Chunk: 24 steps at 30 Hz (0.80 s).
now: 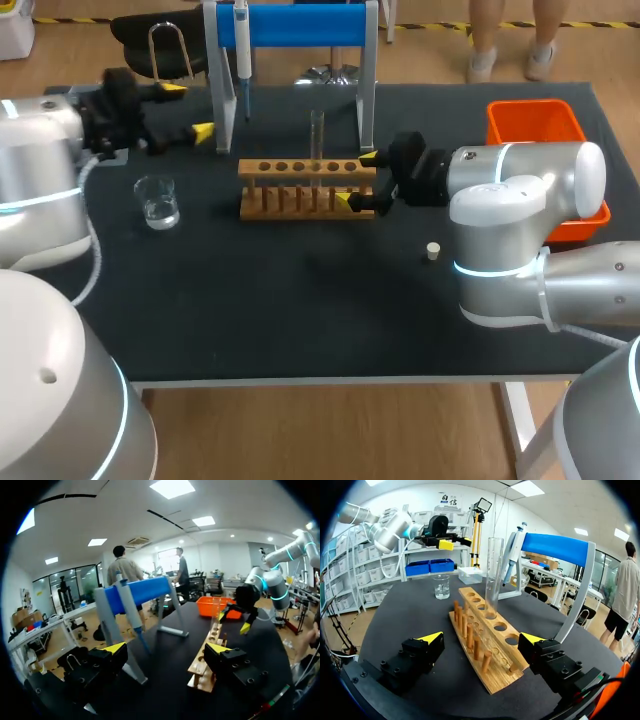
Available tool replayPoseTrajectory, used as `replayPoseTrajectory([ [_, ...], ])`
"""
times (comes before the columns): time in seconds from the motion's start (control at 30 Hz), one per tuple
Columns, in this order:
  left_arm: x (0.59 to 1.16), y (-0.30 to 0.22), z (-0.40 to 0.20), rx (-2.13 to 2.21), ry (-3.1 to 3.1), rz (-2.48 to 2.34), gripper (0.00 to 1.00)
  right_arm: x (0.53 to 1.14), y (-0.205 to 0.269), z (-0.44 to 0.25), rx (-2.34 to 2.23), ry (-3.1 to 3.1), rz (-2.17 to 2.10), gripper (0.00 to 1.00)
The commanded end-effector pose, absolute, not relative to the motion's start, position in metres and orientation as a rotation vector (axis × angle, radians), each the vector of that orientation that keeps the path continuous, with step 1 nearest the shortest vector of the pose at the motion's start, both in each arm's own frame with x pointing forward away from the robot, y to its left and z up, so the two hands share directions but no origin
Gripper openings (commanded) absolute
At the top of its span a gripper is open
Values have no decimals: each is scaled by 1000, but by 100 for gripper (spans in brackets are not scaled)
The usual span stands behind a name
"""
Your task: Invert the test tube, pick up the pipette, mount the tip to pipette, aspirate from beaker and dispense into the tube, eject the tip, return the pipette, and cap with the stopper.
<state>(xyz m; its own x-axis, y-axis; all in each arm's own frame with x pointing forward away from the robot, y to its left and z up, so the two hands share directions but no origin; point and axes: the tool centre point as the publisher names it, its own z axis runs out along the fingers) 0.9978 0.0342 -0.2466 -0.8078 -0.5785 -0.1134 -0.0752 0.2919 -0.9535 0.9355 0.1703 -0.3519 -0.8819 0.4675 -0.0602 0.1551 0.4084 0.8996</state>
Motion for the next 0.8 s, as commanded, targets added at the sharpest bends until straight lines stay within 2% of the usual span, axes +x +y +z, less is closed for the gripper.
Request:
replayPoseTrajectory([
  [0.03, 969, 96, -239, -862, 1940, -1303, 100, 935, 171, -353, 543, 2363, 1463, 100],
  [0.27, 967, 169, -259, -1133, 1793, -1105, 100, 935, 171, -353, 543, 2363, 1463, 100],
  [0.43, 975, 201, -275, -1253, 1716, -1017, 100, 935, 171, -353, 543, 2363, 1463, 100],
  [0.8, 1013, 223, -305, -1378, 1649, -957, 100, 935, 171, -353, 543, 2363, 1463, 100],
])
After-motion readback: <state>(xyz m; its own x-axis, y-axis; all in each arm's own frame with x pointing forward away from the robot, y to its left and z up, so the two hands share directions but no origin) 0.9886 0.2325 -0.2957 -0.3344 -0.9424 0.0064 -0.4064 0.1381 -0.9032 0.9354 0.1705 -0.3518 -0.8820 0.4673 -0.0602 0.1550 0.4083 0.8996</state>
